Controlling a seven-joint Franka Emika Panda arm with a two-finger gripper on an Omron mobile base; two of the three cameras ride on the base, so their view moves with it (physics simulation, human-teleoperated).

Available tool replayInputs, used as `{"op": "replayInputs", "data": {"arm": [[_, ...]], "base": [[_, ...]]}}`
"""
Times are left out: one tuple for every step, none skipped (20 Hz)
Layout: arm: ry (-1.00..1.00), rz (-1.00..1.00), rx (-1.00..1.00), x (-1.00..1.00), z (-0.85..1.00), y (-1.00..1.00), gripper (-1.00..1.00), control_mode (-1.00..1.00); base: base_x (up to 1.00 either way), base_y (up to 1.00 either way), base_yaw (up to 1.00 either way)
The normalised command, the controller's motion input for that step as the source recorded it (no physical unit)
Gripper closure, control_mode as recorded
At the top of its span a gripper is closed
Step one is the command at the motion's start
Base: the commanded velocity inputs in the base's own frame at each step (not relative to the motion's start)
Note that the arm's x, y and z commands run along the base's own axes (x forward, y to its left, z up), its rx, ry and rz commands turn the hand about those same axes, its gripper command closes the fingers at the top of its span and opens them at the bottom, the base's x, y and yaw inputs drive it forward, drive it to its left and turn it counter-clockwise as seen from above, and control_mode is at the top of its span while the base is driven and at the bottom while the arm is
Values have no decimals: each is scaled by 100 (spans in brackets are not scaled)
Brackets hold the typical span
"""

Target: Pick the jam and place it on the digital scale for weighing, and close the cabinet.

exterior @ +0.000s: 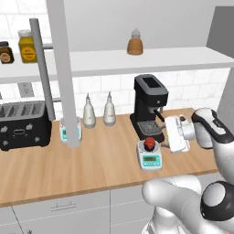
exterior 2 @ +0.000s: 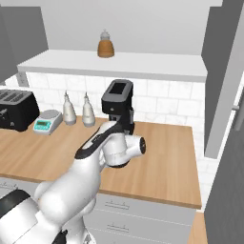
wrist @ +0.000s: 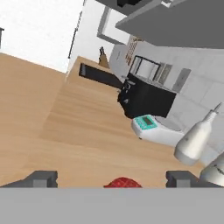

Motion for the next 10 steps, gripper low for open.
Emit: {"op": "replayInputs", "data": {"arm": [[-38,0,8,-59,79,-16,-100,-100],[-40,0,7,-58,76,-11,-100,-100],[-37,-1,6,-57,71,-17,-100,-100],[-37,-3,7,-55,71,-25,-100,-100],[-38,-4,7,-59,67,-30,-100,-100],[-37,-5,6,-59,61,-33,-100,-100],[-38,-9,6,-61,54,-31,-100,-100],[-38,-12,7,-51,56,-24,-100,-100],[-37,-17,17,-59,43,-20,-100,-100],[-38,-18,22,-49,44,-28,-100,-100]], "base": [[0,0,0],[0,0,0],[0,0,0],[0,0,0],[0,0,0],[0,0,0],[0,0,0],[0,0,0],[0,0,0],[0,0,0]]}}
